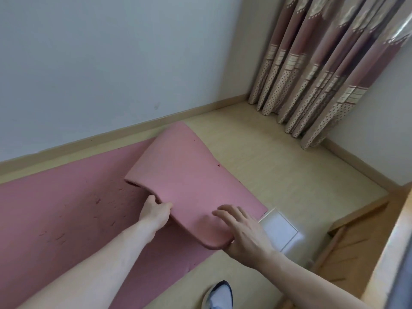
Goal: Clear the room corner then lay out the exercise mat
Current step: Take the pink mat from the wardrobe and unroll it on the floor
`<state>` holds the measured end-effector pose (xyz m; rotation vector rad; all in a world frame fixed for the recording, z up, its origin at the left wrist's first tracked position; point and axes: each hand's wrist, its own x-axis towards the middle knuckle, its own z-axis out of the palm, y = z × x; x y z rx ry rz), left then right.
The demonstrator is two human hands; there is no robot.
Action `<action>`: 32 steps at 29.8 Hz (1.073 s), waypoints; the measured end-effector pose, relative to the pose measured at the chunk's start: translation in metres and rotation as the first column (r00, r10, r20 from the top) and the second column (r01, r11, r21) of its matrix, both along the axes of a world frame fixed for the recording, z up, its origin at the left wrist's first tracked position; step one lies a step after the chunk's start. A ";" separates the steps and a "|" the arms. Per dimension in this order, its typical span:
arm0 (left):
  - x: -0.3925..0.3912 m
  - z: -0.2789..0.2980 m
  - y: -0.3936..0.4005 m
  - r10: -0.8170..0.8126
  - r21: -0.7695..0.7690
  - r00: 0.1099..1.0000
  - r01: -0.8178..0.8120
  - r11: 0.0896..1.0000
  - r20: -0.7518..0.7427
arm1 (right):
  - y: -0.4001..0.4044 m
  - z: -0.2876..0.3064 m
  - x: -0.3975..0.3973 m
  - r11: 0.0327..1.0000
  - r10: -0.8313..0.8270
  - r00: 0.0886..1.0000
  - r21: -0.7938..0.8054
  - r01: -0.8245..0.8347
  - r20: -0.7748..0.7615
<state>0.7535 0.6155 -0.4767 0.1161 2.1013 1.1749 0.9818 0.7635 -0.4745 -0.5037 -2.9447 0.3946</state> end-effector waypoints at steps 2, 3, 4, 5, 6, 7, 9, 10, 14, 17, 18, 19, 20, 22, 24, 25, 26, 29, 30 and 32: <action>0.003 0.013 0.005 -0.024 0.067 0.994 0.031 0.997 -0.105 | -0.003 0.004 -0.003 0.999 0.037 0.995 -0.005 -0.038 -0.095; 0.002 0.018 0.008 -0.028 0.123 0.990 0.045 0.991 -0.139 | -0.001 0.007 -0.005 0.999 -0.002 0.987 -0.034 -0.003 -0.163; 0.001 0.023 0.010 -0.027 0.173 0.987 0.054 0.983 -0.157 | 0.002 0.010 -0.008 0.995 -0.079 0.968 -0.075 0.063 -0.239; 0.002 0.030 0.011 -0.028 0.225 0.987 0.064 0.972 -0.158 | 0.008 0.013 -0.011 0.982 -0.174 0.933 -0.127 0.140 -0.314; 0.001 0.034 0.011 -0.030 0.268 0.989 0.068 0.961 -0.141 | 0.014 0.017 -0.016 0.959 -0.271 0.887 -0.181 0.216 -0.373; -0.001 0.036 0.010 -0.034 0.295 0.992 0.070 0.953 -0.125 | 0.022 0.019 -0.020 0.933 -0.352 0.841 -0.228 0.279 -0.412; -0.004 0.035 0.005 -0.077 0.259 0.988 0.109 0.960 -0.133 | 0.038 0.024 -0.023 0.879 -0.475 0.750 -0.294 0.376 -0.460; -0.005 0.033 0.003 -0.102 0.229 0.984 0.134 0.964 -0.147 | 0.048 0.027 -0.023 0.840 -0.542 0.694 -0.333 0.428 -0.474; -0.012 0.022 -0.007 -0.168 0.134 0.972 0.191 0.972 -0.165 | 0.091 0.045 -0.012 0.597 -0.800 0.420 -0.498 0.629 -0.428; -0.019 0.016 -0.010 -0.189 0.084 0.967 0.205 0.975 -0.170 | 0.120 0.064 0.002 0.418 -0.901 0.255 -0.548 0.724 -0.351; -0.021 0.015 -0.011 -0.203 0.063 0.964 0.216 0.974 -0.174 | 0.129 0.069 0.006 0.363 -0.925 0.214 -0.557 0.747 -0.315; -0.023 0.013 -0.012 -0.214 0.046 0.961 0.226 0.973 -0.176 | 0.137 0.072 0.010 0.317 -0.942 0.185 -0.562 0.764 -0.280; -0.024 0.013 -0.013 -0.226 0.027 0.958 0.235 0.972 -0.174 | 0.145 0.074 0.012 0.279 -0.955 0.164 -0.566 0.776 -0.245; -0.025 0.008 -0.013 -0.255 0.002 0.953 0.259 0.966 -0.165 | 0.157 0.077 0.013 0.227 -0.971 0.140 -0.565 0.794 -0.194; -0.023 0.003 -0.012 -0.281 -0.006 0.947 0.284 0.959 -0.156 | 0.166 0.076 0.011 0.201 -0.978 0.134 -0.558 0.805 -0.159; -0.022 0.001 -0.011 -0.291 -0.007 0.943 0.294 0.956 -0.160 | 0.170 0.075 0.009 0.184 -0.982 0.128 -0.561 0.807 -0.138; -0.021 0.001 -0.013 -0.296 -0.010 0.942 0.298 0.955 -0.157 | 0.173 0.075 0.006 0.164 -0.986 0.122 -0.565 0.809 -0.112; -0.017 -0.003 -0.010 -0.310 -0.015 0.938 0.311 0.950 -0.154 | 0.189 0.071 0.003 0.080 -0.997 0.062 -0.578 0.812 -0.051; -0.015 -0.004 -0.008 -0.328 -0.027 0.933 0.328 0.944 -0.149 | 0.196 0.069 0.004 0.060 -0.998 0.041 -0.578 0.814 -0.046; -0.017 -0.005 -0.002 -0.380 -0.056 0.913 0.376 0.925 -0.149 | 0.207 0.067 0.005 0.035 -0.999 0.019 -0.574 0.818 -0.033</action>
